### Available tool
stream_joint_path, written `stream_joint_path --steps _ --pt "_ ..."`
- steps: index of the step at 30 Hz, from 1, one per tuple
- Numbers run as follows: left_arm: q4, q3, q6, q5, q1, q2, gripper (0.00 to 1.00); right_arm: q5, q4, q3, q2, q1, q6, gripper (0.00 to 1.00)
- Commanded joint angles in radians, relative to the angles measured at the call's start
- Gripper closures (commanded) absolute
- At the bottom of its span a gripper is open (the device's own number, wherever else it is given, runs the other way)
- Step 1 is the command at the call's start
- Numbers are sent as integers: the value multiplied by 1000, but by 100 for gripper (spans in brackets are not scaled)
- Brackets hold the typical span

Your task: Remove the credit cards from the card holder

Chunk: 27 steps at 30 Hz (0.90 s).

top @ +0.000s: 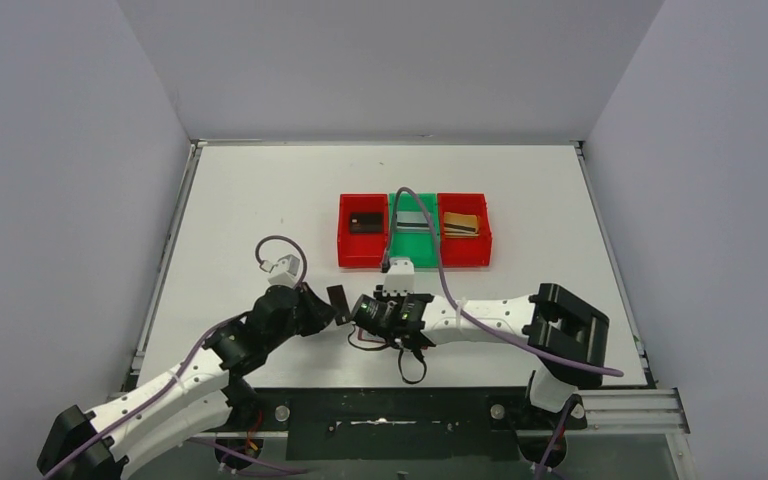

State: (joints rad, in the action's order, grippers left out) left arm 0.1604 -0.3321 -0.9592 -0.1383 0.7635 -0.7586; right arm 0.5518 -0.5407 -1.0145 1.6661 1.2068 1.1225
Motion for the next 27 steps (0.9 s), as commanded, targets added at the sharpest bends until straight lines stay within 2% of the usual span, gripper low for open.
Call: stream_joint_path --steps 1,8,11,13,18,21,24,27 --pt "25 -59 24 -49 -9 70 100 96 15 -10 -45 -5 -40 74" --pt "62 -72 52 -41 -10 145 100 -7 345 200 -252 -53 -102 47" --pt "96 -86 73 -37 -11 171 100 -97 644 348 -355 -97 -142 26" --pt "92 -81 79 -31 -12 193 100 -143 795 443 -404 -117 -143 21" --pt "-24 -37 79 49 -13 239 100 -394 936 509 -476 -206 -214 19" --pt "-114 -26 82 115 -13 236 100 -485 1010 532 -496 -229 -222 17" --pt "-207 -19 90 195 -13 216 100 -623 1193 586 -496 -268 -214 18" --pt "-273 -14 84 272 -13 194 100 -758 1303 589 -464 -306 -185 22"
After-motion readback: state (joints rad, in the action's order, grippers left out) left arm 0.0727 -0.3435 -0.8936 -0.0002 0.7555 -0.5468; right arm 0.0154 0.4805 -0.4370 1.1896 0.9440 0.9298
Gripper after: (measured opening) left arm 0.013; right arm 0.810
